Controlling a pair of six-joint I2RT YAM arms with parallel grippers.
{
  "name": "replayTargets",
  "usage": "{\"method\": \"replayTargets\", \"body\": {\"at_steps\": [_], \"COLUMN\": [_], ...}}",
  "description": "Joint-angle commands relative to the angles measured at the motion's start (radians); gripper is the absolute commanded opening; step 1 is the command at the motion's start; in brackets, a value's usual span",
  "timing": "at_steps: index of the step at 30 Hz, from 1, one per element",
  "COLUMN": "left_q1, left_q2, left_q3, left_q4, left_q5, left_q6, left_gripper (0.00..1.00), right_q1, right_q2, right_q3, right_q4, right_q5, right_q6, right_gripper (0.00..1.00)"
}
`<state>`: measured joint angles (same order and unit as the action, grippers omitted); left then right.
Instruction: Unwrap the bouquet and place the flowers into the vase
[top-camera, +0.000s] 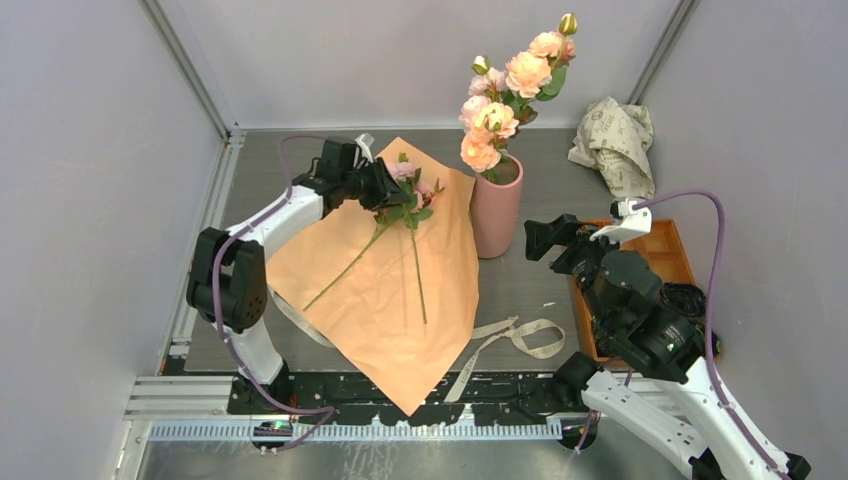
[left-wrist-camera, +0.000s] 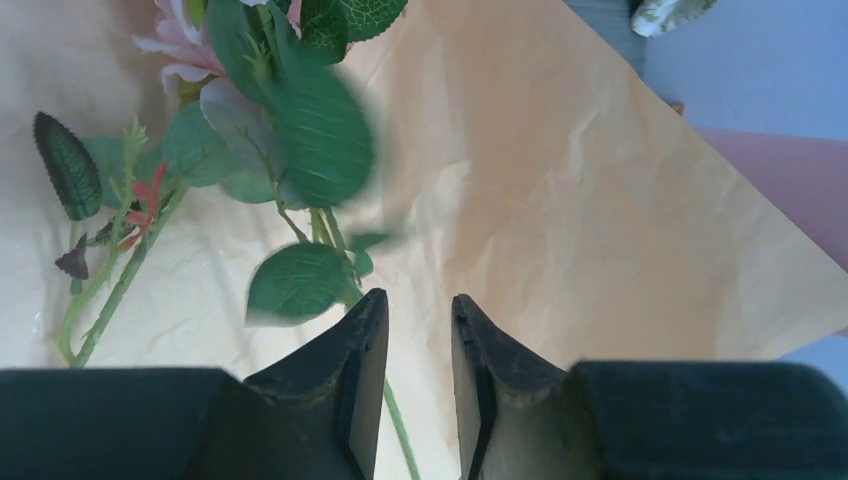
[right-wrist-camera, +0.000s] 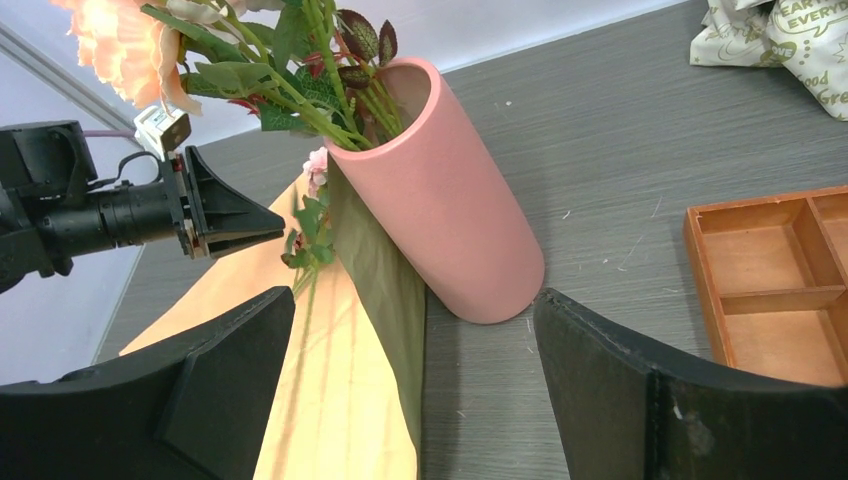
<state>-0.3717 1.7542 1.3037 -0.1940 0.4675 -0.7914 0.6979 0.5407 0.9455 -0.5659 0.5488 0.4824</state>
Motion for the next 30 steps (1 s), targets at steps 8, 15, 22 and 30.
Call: {"method": "replayTargets", "body": {"at_steps": [8, 15, 22, 30], "left_q1": [-0.087, -0.184, -0.213, -0.212], "left_q2": [0.07, 0.166, 0.245, 0.295], "left_q3": [0.154, 0.185, 0.269, 0.372], "left_q4": [-0.323, -0.386, -0.554, -0.632], "left_q5": [-0.301, -0.441, -0.646, -0.729], "left_q6": [0.18, 0.133, 0.054, 0.021], "left_gripper": [0.38, 0.38, 0.38, 0.38], "right_q1": [0.003, 0.002, 0.003, 0.002], "right_q2": [0.015, 0.023, 0.013, 0.005], "right_q3": [-0.011, -0.011, -0.018, -0.034], "right_q4": [0.035, 0.04, 0.029, 0.029], "right_q5": [0.004, -0.002, 0.014, 0.022], "right_q6": [0.02, 0.024, 0.015, 0.013], "right_gripper": [0.95, 0.95, 0.95, 0.95]}}
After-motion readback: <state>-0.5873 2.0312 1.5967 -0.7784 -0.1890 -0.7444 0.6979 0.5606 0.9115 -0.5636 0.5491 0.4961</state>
